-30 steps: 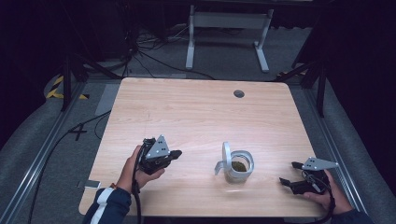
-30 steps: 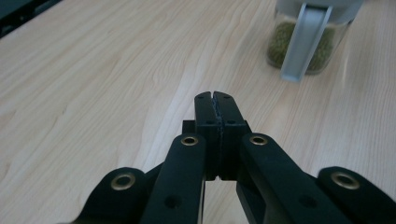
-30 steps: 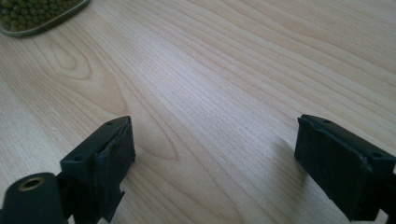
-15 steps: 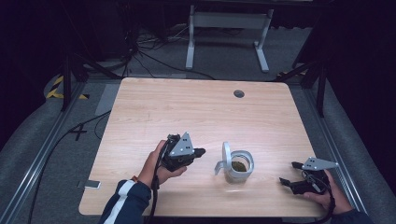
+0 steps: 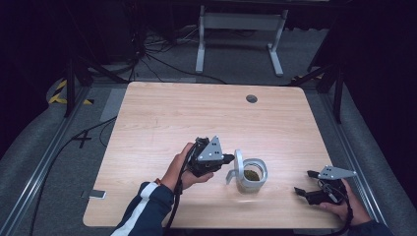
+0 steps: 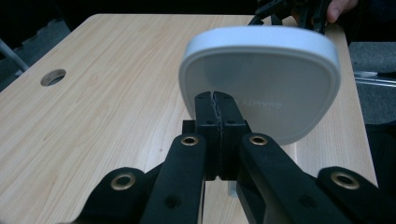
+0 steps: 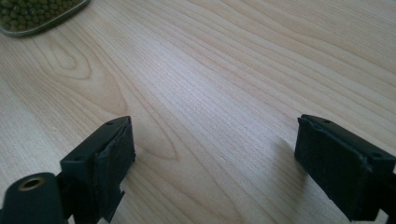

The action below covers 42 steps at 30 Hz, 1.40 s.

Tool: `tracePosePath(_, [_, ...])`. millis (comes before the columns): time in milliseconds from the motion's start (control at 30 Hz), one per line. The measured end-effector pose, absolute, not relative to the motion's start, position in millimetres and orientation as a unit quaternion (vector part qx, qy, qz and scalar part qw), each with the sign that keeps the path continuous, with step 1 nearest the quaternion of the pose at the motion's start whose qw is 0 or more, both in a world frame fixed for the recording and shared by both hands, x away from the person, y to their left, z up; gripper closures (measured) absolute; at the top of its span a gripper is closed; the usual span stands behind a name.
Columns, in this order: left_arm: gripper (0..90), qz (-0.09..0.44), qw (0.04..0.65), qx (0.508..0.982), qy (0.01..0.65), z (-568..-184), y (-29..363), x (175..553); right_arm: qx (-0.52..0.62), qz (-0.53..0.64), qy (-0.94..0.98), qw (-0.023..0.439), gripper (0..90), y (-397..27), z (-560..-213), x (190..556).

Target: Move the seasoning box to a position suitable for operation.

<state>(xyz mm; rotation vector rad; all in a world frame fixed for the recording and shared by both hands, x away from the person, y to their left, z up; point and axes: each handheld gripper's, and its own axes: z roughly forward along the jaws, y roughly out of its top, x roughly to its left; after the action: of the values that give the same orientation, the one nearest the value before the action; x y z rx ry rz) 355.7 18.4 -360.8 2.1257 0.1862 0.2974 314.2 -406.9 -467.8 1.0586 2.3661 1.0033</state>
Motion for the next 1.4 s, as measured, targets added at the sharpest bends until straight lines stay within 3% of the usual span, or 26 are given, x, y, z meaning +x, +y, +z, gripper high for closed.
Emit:
tracePosePath(900, [90.0, 0.112, 0.466, 0.875, 0.059, -364, -5, 358, 0.375, 0.355, 0.837, 0.180, 11.8, -407, -468, 314])
tracePosePath(1400, [89.6, 0.141, 0.441, 0.880, 0.109, -372, 50, 364, 0.375, 0.355, 0.837, 0.180, 11.8, -407, -468, 314])
